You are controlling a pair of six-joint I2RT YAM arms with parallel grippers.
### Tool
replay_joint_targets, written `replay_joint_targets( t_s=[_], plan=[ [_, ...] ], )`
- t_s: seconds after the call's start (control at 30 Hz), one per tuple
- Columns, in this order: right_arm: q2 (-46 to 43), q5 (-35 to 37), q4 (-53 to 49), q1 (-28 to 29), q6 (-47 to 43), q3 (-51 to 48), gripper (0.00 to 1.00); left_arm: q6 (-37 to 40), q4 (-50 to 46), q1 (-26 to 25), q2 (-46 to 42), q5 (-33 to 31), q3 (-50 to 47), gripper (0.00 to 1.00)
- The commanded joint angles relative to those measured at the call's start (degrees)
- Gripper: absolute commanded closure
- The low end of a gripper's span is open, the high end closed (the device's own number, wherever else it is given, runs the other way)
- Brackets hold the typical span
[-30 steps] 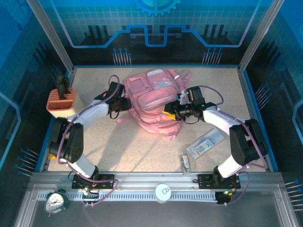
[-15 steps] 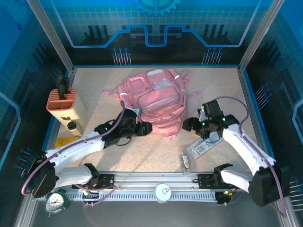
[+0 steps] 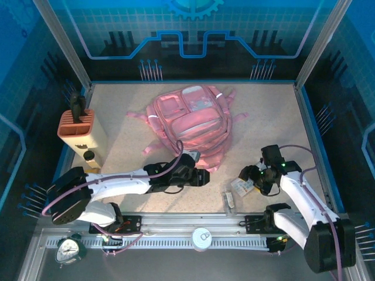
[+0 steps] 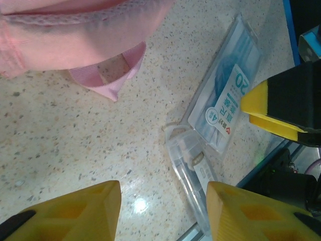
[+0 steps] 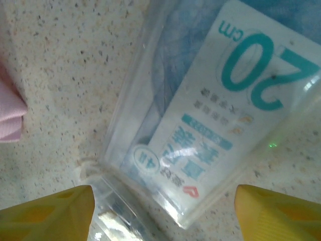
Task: Pack the student bag
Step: Move the ruler set bag to the middle-right of the table.
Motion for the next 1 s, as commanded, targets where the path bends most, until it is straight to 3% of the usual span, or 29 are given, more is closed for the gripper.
replay_joint_targets(
  t_s=[0.0,0.27,0.57,0.8,0.97],
  plan=[
    [3.1,-1.9,8.0,-1.5,-0.5,-0.3,0.26,-1.4,2.5,-0.6,2.6,-1.9,3.7,0.53],
    [14.6,-5.8,15.4,-4.4,-5.2,2.7,0.24,1.2,-0.5,-0.5,11.9,-3.8,12.0,0.56],
    [28.3,-17.1,26.5,-4.7,-9.3,7.9,0.26,0.0,0.7,0.2,21.9,-2.8,19.5,0.62],
    [26.2,-19.2,20.2,-4.8,-12.1,12.5,0.26,-1.9,1.7,2.5,25.6,-2.2,21.4,0.69],
    [19.6,-14.1,13.9,-7.3,-13.4,11.0,0.26,-0.6,0.1,3.0,28.0,-0.8,24.6,0.7]
  ],
)
